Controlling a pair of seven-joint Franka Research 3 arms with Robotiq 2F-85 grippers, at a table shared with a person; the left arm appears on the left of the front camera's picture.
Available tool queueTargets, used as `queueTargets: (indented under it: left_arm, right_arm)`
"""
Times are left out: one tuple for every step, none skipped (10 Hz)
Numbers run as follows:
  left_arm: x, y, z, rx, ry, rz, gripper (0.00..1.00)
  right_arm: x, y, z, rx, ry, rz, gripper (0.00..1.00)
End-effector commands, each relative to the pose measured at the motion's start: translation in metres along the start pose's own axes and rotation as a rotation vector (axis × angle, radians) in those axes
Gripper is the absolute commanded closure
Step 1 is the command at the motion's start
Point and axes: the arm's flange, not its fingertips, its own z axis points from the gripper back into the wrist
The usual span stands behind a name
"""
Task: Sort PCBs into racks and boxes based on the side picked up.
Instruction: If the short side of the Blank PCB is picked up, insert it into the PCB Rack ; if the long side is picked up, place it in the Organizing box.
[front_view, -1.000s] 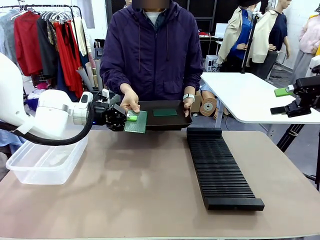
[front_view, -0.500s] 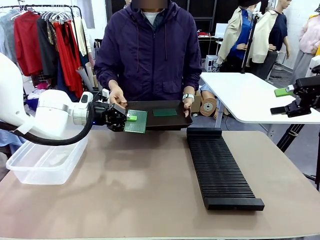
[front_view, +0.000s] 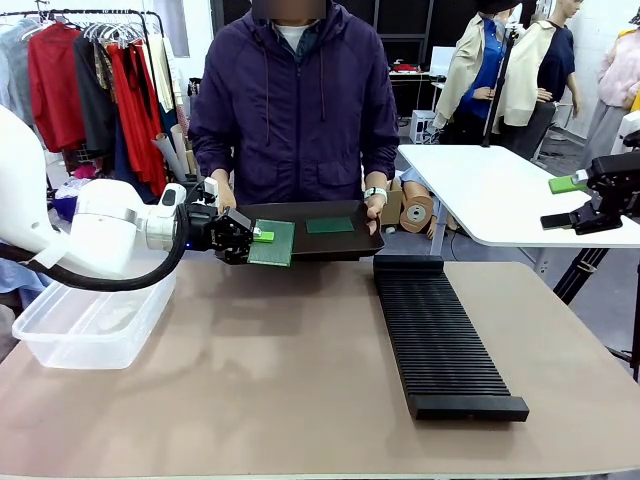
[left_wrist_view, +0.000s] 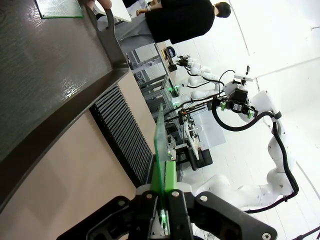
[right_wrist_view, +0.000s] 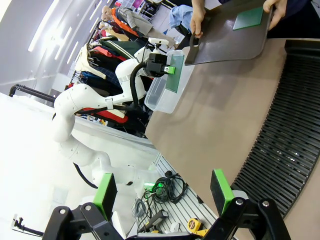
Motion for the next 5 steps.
queueTargets:
  left_arm:
    - [0.0010, -0.0008, -0.0009, -0.001, -0.004, -0.001, 1.00]
    - [0.0010, -0.0008, -0.0009, -0.001, -0.004, -0.001, 1.00]
    - [0.0010, -0.0008, -0.0009, -0.001, -0.004, -0.001, 1.00]
    - [0.0010, -0.0008, -0.0009, -0.001, -0.004, -0.001, 1.00]
    - [0.0010, -0.0008, -0.0009, -0.001, -0.004, -0.001, 1.00]
  right_arm:
    - [0.0021, 0.0013, 0.0004, 0.012, -0.010, 0.009, 0.00]
    - [0.0021, 0.0013, 0.0004, 0.012, -0.010, 0.009, 0.00]
    - [0.0021, 0.0013, 0.0004, 0.012, -0.010, 0.009, 0.00]
    - [0.0021, 0.0013, 0.0004, 0.012, -0.010, 0.009, 0.00]
    - [0.0021, 0.0013, 0.0004, 0.012, -0.010, 0.009, 0.00]
